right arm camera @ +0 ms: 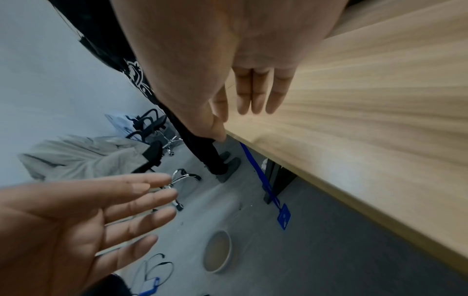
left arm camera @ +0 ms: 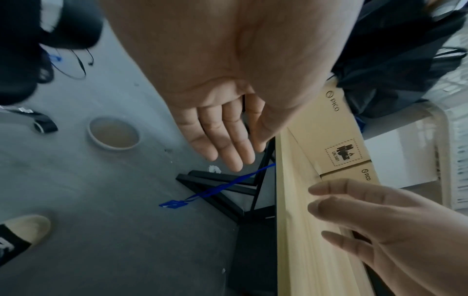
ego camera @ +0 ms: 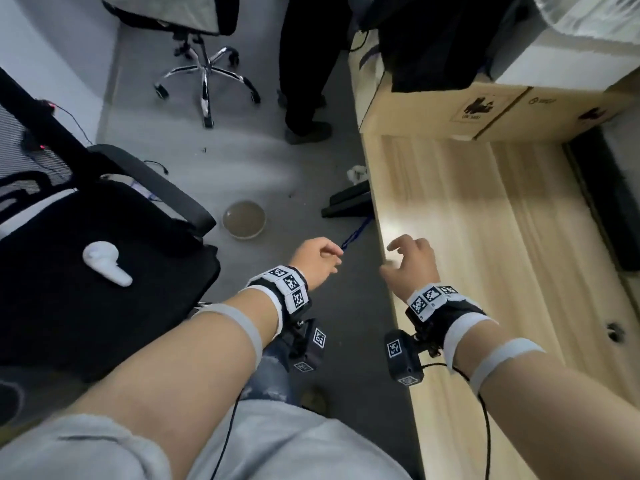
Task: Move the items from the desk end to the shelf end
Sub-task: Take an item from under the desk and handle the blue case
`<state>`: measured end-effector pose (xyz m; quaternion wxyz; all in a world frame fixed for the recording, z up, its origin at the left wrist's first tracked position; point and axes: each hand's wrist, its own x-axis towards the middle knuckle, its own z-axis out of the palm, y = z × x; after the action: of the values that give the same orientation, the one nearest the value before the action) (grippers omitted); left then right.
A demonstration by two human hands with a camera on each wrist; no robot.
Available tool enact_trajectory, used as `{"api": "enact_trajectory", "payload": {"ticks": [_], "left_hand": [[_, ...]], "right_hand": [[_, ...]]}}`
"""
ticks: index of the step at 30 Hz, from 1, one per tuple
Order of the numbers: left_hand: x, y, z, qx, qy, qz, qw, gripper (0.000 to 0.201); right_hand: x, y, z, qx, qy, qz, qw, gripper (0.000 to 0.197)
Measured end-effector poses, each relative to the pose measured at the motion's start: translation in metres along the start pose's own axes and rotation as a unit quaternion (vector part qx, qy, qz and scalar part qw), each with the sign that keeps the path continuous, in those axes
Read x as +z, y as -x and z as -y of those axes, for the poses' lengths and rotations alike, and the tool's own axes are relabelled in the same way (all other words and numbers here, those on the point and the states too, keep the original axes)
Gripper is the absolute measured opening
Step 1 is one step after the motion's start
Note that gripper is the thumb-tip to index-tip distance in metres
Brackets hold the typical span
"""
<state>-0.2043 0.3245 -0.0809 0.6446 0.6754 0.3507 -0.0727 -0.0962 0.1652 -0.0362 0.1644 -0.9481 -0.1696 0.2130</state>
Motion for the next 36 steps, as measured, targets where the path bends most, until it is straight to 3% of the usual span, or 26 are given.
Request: {"api": "enact_trajectory", "payload": {"ticks": [4,8,10,14,21,25,29,36], "left_hand": [[-0.005,-0.068,-0.002,-0.021,0.017,0.054,0.998,0.022],[-0.005,-0.127,-0.006,-0.014,-0.02,0.092,0.995,0.042],[-0.001,-0.154,-0.01,-0.004,-0.091,0.112,0.99,0.054],[0.018,-0.191,-0.02,0.023,-0.139,0.162,0.977,0.052],[0.036,-0.199,-0.031,0.095,-0.1,0.208,0.968,0.02],[0.023,-0.193,-0.024,0.104,-0.104,0.176,0.973,0.026],[0.013,-0.185,-0.04,0.14,-0.184,0.189,0.954,0.031],[-0.035,-0.175,-0.004,0.066,-0.169,0.167,0.969,0.03]], "right_hand": [[0.015,-0.057,0.021,0.005,0.087,-0.037,0.995,0.06],[0.034,-0.103,0.028,-0.035,0.163,-0.067,0.984,0.088],[0.043,-0.121,0.027,-0.049,0.184,-0.098,0.977,0.091],[0.053,-0.139,0.022,-0.07,0.193,-0.147,0.968,0.084],[0.055,-0.14,0.02,-0.051,0.197,-0.164,0.965,0.094],[0.053,-0.14,0.025,-0.043,0.218,-0.145,0.964,0.091],[0.05,-0.14,0.032,-0.042,0.232,-0.153,0.96,0.084],[0.053,-0.129,0.032,-0.034,0.253,-0.128,0.958,0.085]]}}
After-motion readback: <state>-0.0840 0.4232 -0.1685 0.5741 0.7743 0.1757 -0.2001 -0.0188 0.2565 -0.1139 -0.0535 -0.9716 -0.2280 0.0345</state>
